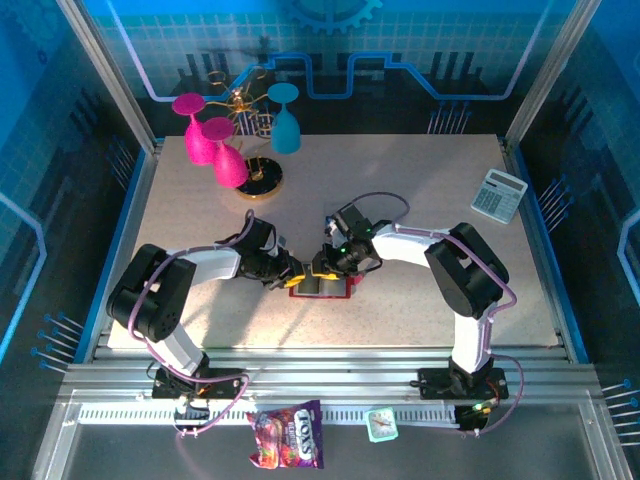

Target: Take the credit cards out of the card holder

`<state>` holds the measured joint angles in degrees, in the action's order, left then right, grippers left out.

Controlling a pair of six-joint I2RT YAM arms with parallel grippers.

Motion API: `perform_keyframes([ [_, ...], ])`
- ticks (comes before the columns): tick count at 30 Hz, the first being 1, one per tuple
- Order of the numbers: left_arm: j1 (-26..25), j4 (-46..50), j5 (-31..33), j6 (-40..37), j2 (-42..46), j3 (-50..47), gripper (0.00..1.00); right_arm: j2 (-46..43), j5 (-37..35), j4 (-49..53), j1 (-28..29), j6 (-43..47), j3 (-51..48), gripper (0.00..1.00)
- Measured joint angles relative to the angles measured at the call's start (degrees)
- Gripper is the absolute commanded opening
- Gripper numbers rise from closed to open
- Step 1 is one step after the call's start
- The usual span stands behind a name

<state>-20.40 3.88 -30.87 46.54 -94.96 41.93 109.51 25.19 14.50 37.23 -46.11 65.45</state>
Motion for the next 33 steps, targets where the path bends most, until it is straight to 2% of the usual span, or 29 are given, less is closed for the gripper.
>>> perform_keyframes([
  [5,0.0,0.35,0.28,-0.13,0.04,0.02,0.17,0.0,1.05,-1.97,0.0,-1.29,-0.26,0.31],
  [21,0.11,0.5,0.63,-0.02,0.07,0.02,0.17,1.92,2.1,-2.49,0.26,-1.46,-0.2,0.32],
  [33,0.11,0.35,0.63,0.0,0.09,0.02,0.19,1.95,-0.59,3.32,0.63,2.25,1.97,0.32],
])
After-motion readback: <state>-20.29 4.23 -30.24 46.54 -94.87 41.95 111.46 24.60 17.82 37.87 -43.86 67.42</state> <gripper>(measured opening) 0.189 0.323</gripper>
